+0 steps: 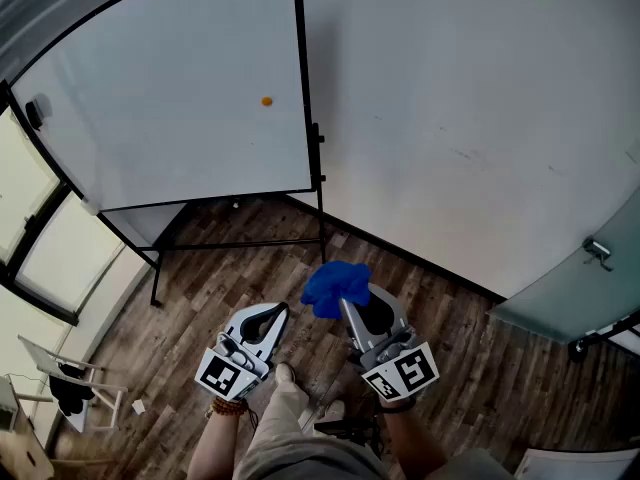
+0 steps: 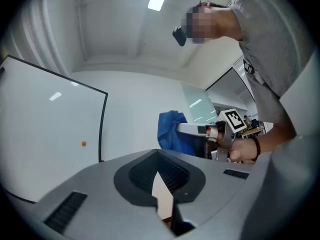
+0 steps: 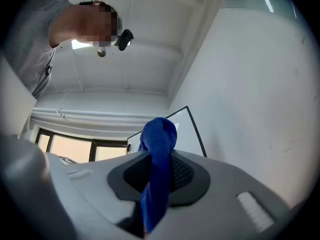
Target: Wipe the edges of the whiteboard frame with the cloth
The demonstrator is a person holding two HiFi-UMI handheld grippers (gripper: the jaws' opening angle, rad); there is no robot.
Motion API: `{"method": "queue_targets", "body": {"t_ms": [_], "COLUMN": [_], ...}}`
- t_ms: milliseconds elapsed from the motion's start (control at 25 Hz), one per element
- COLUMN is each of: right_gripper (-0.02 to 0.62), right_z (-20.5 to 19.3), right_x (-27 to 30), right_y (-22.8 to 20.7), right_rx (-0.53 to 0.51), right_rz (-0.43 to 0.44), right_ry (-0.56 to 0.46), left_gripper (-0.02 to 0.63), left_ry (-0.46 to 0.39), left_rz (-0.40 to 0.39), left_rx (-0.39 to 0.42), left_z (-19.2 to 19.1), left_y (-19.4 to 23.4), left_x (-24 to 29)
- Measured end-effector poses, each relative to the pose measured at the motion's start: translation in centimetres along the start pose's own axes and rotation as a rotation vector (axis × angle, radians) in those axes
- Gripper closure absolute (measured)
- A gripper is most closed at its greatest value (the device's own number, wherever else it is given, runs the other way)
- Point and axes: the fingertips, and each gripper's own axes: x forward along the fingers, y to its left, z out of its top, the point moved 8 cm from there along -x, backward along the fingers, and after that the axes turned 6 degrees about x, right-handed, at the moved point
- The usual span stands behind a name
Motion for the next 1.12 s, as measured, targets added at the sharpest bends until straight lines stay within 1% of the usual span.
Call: {"method": "queue_targets", "body": {"t_ms": [80,160,200,280,360,440,520,600,680,760,840,960,1040,1120], "right_gripper": [0.515,0.515,0.515,0.510,0.509,0.509,0.509,0.509,0.509,0.509,0.509,0.509,0.509,0.509], "right_z": [-0.9,-1.6,-1.9,-2.3,-2.1,-1.5,-1.0,-0.7,-0.5,0.0,0.8,2.6,4.0,5.5], "right_x": [1.2,2.7,3.5,5.4,7.3,9.8,12.4,15.0,17.7,20.3,22.8,26.4,28.7,31.1], "right_y": [-0.8,-1.8,-2.4,-3.7,-5.3,-7.0,-8.9,-10.5,-11.9,-13.4,-15.3,-18.6,-20.6,-22.8], "right_rx": [-0.004,-0.003,0.005,0.026,0.031,0.021,0.019,0.021,0.014,-0.003,-0.011,-0.011,-0.034,-0.055], "right_rz": [-0.012,-0.012,-0.007,-0.004,-0.006,-0.003,-0.002,0.010,0.037,0.052,0.047,0.055,0.088,0.132], "right_ry": [0.019,0.035,0.038,0.035,0.034,0.032,0.026,0.015,0.007,-0.004,-0.031,-0.071,-0.080,-0.092], "left_gripper": [0.599,0.598,0.598,0.598,0.598,0.598,0.598,0.598,0.598,0.598,0.598,0.598,0.598,0.598], "left_ry": [-0.018,-0.046,-0.049,-0.017,0.024,0.034,0.022,0.008,0.003,0.005,0.014,0.030,0.042,0.063], "left_rz": [-0.096,-0.170,-0.189,-0.196,-0.167,-0.108,-0.051,-0.016,-0.020,-0.048,-0.058,-0.016,0.009,0.031], "left_rx": [-0.068,-0.097,-0.102,-0.112,-0.093,-0.070,-0.084,-0.131,-0.192,-0.233,-0.234,-0.240,-0.237,-0.210], "left_z": [-1.0,-1.9,-2.4,-3.4,-4.0,-4.1,-4.1,-4.4,-5.2,-6.2,-7.1,-8.1,-7.9,-7.7], "left_y": [0.7,2.0,3.0,5.3,7.7,10.5,13.3,16.1,18.6,20.9,22.8,25.4,26.5,27.4], "left_x": [0.1,0.8,1.5,3.4,5.5,7.7,9.5,10.7,11.5,12.1,12.8,14.6,16.1,17.9]}}
